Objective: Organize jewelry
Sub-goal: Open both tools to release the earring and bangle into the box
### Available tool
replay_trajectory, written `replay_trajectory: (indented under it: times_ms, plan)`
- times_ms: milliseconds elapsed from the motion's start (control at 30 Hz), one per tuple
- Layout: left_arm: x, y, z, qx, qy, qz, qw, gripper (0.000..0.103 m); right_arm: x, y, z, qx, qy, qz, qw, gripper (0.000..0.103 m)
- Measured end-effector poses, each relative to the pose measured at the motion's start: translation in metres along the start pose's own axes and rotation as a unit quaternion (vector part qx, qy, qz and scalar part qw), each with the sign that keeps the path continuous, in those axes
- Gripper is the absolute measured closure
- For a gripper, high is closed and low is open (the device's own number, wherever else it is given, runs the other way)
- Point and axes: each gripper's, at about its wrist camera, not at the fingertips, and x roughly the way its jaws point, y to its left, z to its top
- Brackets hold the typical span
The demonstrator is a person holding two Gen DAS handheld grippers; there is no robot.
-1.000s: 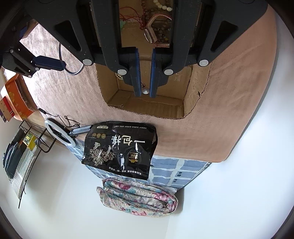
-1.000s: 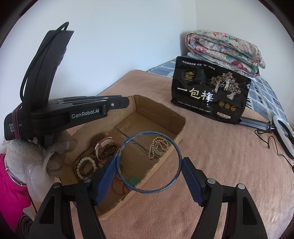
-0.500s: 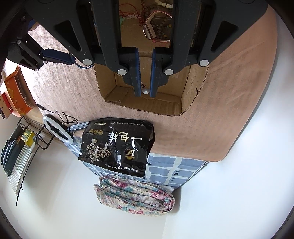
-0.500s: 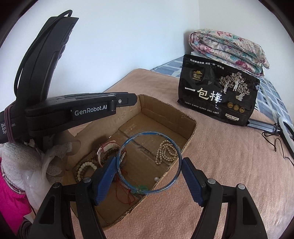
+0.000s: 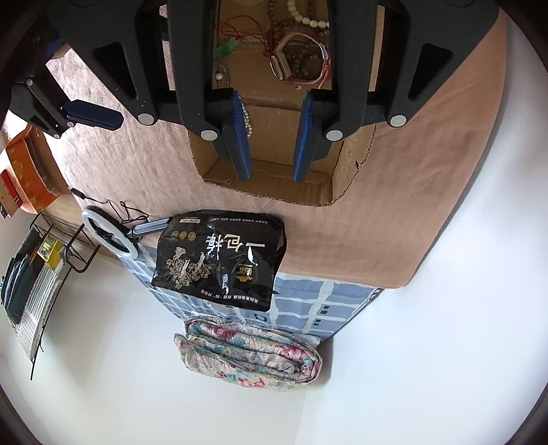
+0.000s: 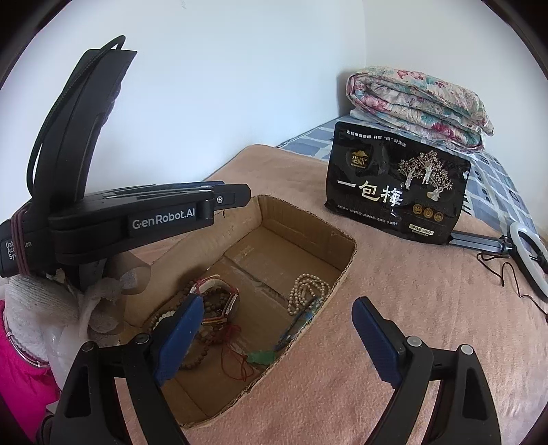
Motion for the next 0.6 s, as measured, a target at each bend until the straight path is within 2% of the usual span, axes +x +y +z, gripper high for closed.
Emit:
replay_trajectory:
  times_ms: [600]
  plan:
    - [-0.088,-0.032,-0.001,0.025,-0.052,0.013,0.9983,0.078,-0.07,0.008,-0.015,-0.009,-0.027,-0.022,0.999,0.013]
